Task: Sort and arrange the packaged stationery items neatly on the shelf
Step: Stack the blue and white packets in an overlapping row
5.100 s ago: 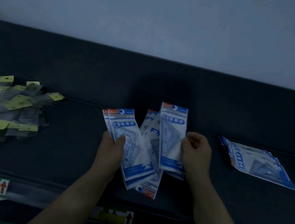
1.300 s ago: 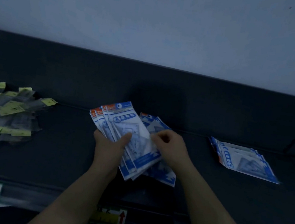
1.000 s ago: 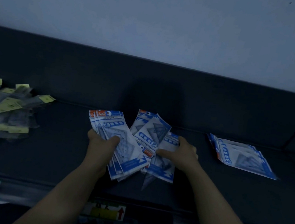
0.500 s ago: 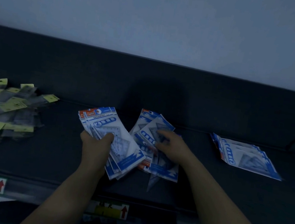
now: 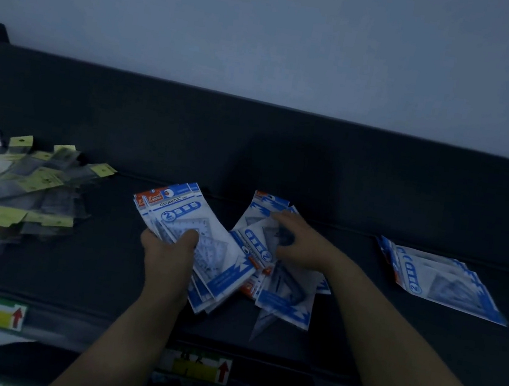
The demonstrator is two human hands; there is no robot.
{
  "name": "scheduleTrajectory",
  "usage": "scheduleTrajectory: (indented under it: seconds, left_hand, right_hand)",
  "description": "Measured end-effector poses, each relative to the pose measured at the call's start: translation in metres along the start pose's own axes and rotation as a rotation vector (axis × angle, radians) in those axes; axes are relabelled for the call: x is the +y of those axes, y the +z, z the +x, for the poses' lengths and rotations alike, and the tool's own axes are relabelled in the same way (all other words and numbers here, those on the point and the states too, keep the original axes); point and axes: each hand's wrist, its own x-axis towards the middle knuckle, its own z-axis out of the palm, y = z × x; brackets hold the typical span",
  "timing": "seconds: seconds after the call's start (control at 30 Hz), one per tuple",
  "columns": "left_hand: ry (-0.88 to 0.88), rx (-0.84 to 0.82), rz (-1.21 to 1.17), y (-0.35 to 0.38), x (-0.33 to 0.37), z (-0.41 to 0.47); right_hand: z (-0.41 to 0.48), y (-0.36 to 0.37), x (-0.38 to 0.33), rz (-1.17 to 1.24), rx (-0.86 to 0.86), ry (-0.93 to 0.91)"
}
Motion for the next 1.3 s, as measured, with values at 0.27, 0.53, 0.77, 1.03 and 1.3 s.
scheduleTrajectory:
  seconds: [0.27,0.53,0.77,1.03,1.3]
  left_hand:
    - [0.005,0.013,-0.014,0.000,0.001,-0.002]
    - [0.000,0.011,-0.023,0.002,0.002,-0.002]
    - [-0.046,-0.053,-0.040,0.006,0.002,-0.001]
    - [-0.049,-0.208,-0.034,0.015,-0.003,0.001]
    - [-0.057,-0.146,0.053,-0.008,0.012,0.021]
  right_hand:
    - [0.012,-0.007,0.002,-0.195,0.016,0.081]
    - [-0.001,-0.021,0.021,0.002,0.153,0.044]
    - [-0.027,-0.046,-0.003,0.588,0.572,0.028]
    - [-0.028,0.018,-0.062,0.699,0.341,0.084]
    - [-0.044,-0.001,-0.020,0.107,0.066,-0.023]
